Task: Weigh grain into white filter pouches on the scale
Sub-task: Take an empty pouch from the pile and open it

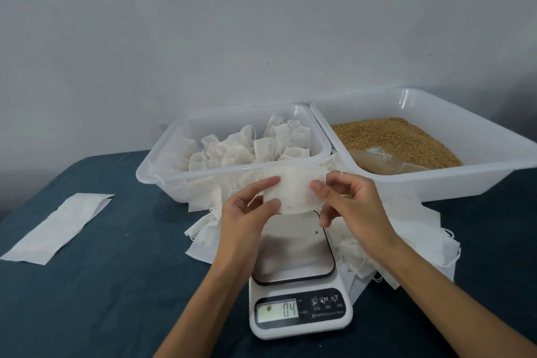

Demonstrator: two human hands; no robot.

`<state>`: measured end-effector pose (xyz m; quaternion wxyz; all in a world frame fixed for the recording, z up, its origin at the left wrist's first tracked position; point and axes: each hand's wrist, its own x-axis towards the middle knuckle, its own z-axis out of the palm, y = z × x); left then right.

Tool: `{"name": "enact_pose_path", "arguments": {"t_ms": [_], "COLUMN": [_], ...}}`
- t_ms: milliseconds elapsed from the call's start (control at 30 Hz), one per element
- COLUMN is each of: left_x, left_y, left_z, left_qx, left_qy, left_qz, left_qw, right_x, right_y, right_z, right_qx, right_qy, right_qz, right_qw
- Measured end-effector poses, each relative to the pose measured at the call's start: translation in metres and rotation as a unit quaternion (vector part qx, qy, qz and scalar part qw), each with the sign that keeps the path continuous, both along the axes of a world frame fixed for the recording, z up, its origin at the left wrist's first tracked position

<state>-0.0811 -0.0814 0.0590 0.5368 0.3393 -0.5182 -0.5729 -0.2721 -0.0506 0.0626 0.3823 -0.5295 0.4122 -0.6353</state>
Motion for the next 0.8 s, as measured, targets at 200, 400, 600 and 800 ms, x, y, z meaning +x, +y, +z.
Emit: {"name": "enact_pose_path", "arguments": {"t_ms": [200, 400, 600, 800], "left_x": [0.0, 0.0002, 0.0007, 0.0005], "left_y": [0.0019, 0.0001, -0.0011, -0.0023], "left_z": [0.0053, 0.0051, 0.0045, 0.0061], "left_qx": [0.02, 0.03, 0.038, 0.076], "left_qy": [0.052, 0.063, 0.068, 0.114], "left_qz": [-0.014, -0.018, -0.03, -0.045], "left_qw": [0.998, 0.997, 0.996, 0.99], "right_x": [0.003, 0.0003, 0.0053, 0.0023], "right_y": [0.0009, 0.0029, 0.0053, 0.0065], "right_z": [-0.0064, -0.0037, -0.0039, -0.0004], "right_qx": [-0.016, -0.043, -0.036, -0.023], "right_qy": [0.054, 0.069, 0.074, 0.085], "right_qz": [0.01, -0.039, -0.025, -0.029], "right_qw": [0.998, 0.996, 0.996, 0.996]}}
